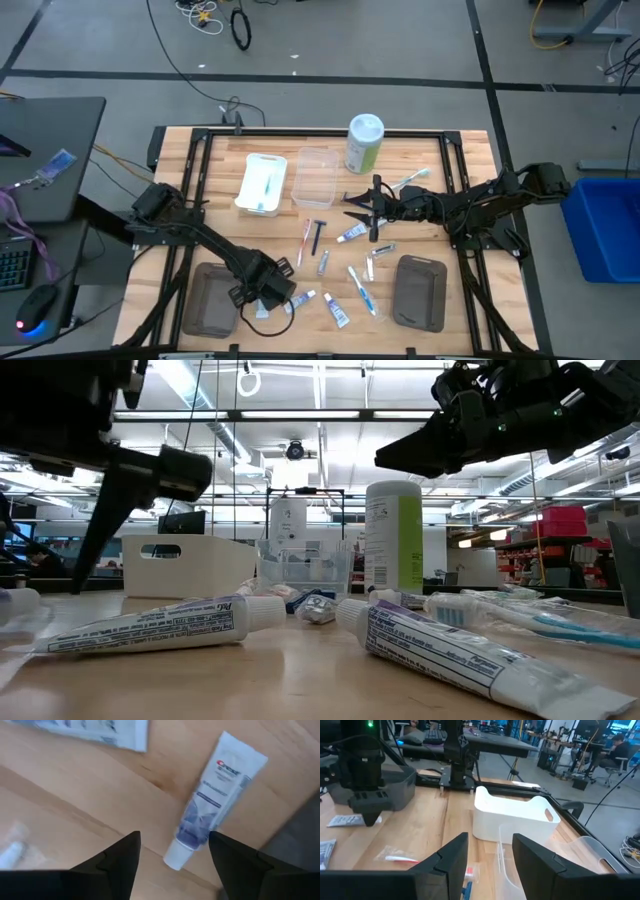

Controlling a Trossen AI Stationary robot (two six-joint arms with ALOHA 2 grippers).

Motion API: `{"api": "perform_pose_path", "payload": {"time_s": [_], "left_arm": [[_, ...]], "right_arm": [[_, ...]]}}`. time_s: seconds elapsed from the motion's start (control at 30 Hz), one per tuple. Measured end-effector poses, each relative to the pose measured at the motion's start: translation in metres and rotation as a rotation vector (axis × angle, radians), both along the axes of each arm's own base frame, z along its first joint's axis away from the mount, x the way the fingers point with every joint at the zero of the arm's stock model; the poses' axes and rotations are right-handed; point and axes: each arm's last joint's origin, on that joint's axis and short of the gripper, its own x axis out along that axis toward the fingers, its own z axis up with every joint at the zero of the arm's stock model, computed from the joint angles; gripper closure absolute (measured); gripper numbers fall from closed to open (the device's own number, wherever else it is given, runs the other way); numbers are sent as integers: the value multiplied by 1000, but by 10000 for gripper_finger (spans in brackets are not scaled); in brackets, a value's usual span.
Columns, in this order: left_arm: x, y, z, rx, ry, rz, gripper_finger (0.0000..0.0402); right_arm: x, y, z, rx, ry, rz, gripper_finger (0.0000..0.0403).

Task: Pick & Place Travel size toiletries
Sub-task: Put the left white toothpaste into the left black bin

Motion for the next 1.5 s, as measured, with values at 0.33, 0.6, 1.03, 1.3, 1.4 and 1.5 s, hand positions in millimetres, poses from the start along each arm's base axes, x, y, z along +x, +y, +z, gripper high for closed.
{"api": "perform_pose_path", "payload": {"time_s": [0.33, 0.6, 1.03, 1.3, 1.4, 1.5], "left_arm": [[3, -5, -17, -21, 55, 9, 165], [6, -5, -19, -7, 27, 27, 203], [9, -12, -18, -27, -13, 256, 266], [20, -12, 5, -18, -8, 435, 321], [24, -13, 15, 16, -34, 413, 320], [21, -11, 25, 71, 4, 436, 302]], "right_arm": [[0, 0, 0, 0, 3, 0, 239], [0, 0, 1, 1, -9, 0, 239], [0, 0, 3, 11, -26, -1, 240], [0, 0, 3, 30, -28, -4, 236], [0, 0, 3, 30, -28, -4, 236], [0, 1, 3, 31, -28, -2, 237]]}}
